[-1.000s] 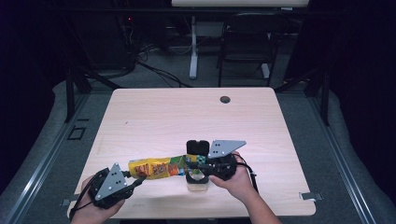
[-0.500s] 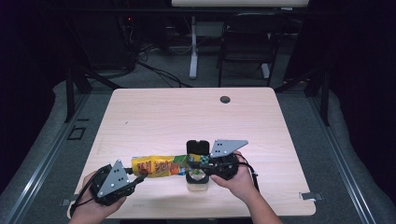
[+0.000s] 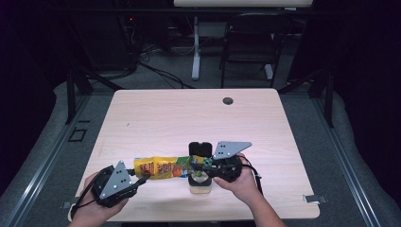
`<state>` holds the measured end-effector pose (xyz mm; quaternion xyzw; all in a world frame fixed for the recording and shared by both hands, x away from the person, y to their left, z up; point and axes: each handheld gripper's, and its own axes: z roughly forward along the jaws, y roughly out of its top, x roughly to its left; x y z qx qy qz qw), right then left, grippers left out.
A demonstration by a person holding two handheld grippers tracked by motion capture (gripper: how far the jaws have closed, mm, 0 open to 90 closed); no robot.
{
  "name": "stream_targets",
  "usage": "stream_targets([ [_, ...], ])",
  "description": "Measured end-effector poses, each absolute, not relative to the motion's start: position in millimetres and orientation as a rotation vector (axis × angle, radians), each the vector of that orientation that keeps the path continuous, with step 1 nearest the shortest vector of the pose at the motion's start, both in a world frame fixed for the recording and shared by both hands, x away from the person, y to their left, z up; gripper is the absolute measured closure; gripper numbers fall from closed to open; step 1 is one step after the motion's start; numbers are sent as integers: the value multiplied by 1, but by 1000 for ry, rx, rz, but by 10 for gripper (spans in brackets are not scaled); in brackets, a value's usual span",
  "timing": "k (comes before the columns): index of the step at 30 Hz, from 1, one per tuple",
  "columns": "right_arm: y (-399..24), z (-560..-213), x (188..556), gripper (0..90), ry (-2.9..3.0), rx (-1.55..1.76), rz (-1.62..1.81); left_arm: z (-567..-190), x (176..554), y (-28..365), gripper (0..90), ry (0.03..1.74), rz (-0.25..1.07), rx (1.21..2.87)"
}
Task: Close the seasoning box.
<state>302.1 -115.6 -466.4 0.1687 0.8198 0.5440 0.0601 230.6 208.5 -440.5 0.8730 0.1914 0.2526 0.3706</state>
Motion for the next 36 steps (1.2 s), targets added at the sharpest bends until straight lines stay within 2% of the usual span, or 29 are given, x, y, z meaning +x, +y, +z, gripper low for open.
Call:
stream_targets([
  [36, -116, -470, 302, 852, 2490, 500, 1674, -428, 231, 204, 712, 452, 687, 2259],
])
